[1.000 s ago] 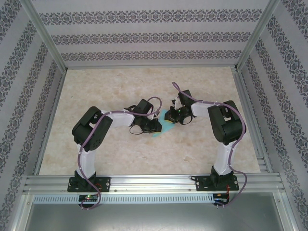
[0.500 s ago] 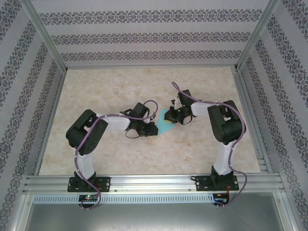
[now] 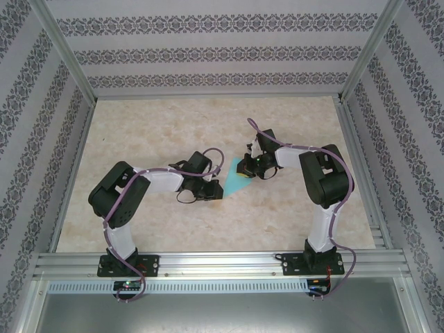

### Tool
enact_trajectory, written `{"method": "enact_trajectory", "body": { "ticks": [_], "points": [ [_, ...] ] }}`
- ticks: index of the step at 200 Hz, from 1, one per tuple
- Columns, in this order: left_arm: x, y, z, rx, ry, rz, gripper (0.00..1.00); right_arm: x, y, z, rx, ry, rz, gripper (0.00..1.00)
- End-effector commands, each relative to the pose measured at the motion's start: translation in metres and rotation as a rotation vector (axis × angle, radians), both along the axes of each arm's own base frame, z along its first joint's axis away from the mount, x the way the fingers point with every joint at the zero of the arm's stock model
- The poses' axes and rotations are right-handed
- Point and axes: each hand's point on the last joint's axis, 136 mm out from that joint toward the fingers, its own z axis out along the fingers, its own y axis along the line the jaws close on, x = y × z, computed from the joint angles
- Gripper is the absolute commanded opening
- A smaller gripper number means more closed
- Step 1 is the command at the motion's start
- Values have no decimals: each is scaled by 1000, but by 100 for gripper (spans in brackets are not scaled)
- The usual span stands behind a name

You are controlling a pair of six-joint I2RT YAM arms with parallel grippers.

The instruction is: Fold a paper plane with a square sheet of paper (pick it up from the middle)

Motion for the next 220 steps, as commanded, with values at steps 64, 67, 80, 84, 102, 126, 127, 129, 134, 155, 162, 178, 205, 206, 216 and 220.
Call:
{"method": "enact_trajectory", "body": {
  "ticks": [64, 67, 80, 84, 102, 126, 127, 129, 134, 155, 162, 178, 205, 206, 216, 220],
  "points": [
    [49, -32, 58, -122, -165, 40, 10, -25, -42, -62, -223, 139, -48, 8],
    [51, -33, 56, -121, -162, 41, 10, -25, -41, -62, -222, 138, -46, 8],
    [59, -39, 49, -116, -155, 47, 10, -25, -41, -63, -221, 139, -50, 8],
    [61, -42, 47, -118, -151, 45, 10, -25, -40, -63, -220, 140, -47, 8],
    [68, -50, 36, -119, -125, 40, 9, -25, -39, -64, -217, 144, -45, 8],
    [66, -57, 23, -126, -85, 20, 8, -24, -38, -64, -216, 144, -44, 8],
    [66, -57, 23, -126, -84, 19, 8, -24, -38, -64, -216, 144, -45, 8],
    [66, -57, 21, -123, -79, 18, 8, -23, -37, -63, -216, 143, -44, 8],
    [64, -57, 19, -119, -72, 12, 8, -23, -37, -63, -215, 143, -43, 8],
    [57, -52, 6, -78, -46, -4, 8, -23, -38, -63, -221, 146, -42, 8],
    [54, -49, 0, -56, -35, -9, 7, -24, -38, -64, -224, 147, -43, 8],
    [47, -39, -10, -4, -17, -17, 7, -26, -41, -66, -237, 156, -45, 8],
    [25, -22, -20, 42, 23, -43, 6, -29, -45, -69, -265, 169, -44, 8],
    [24, -21, -21, 44, 24, -44, 6, -29, -45, -70, -266, 169, -45, 8],
    [15, -15, -22, 56, 38, -56, 6, -30, -48, -71, -280, 174, -46, 7],
    [11, -13, -22, 59, 43, -62, 6, -29, -49, -71, -282, 175, -48, 7]
  ]
}}
